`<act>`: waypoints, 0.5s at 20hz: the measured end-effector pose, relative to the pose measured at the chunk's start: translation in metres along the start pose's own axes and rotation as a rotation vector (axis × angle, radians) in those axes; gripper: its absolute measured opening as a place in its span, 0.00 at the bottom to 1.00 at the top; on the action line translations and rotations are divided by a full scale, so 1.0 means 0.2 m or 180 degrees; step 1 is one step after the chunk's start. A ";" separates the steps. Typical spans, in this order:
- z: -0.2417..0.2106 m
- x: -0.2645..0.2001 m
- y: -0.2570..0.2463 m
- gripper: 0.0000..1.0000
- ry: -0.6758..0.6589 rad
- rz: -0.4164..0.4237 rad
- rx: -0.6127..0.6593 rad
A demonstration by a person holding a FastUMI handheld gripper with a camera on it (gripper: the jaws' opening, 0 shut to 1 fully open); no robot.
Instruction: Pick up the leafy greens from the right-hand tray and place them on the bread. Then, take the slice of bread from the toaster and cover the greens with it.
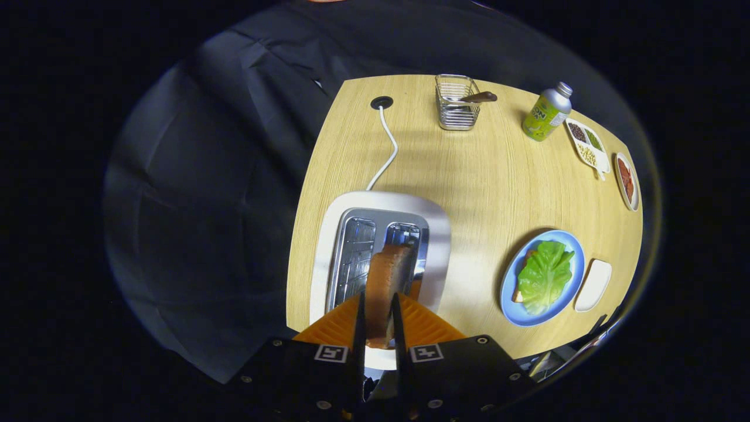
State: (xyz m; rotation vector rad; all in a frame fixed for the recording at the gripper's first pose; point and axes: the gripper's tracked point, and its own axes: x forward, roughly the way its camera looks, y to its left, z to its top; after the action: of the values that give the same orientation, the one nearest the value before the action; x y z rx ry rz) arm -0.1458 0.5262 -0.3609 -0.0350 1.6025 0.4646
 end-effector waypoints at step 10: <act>0.04 -0.28 -0.06 0.16 -0.0213 0.0636 0.0220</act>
State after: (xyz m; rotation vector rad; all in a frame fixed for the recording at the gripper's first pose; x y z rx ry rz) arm -0.1293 0.5039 -0.3106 0.1926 1.5620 0.5586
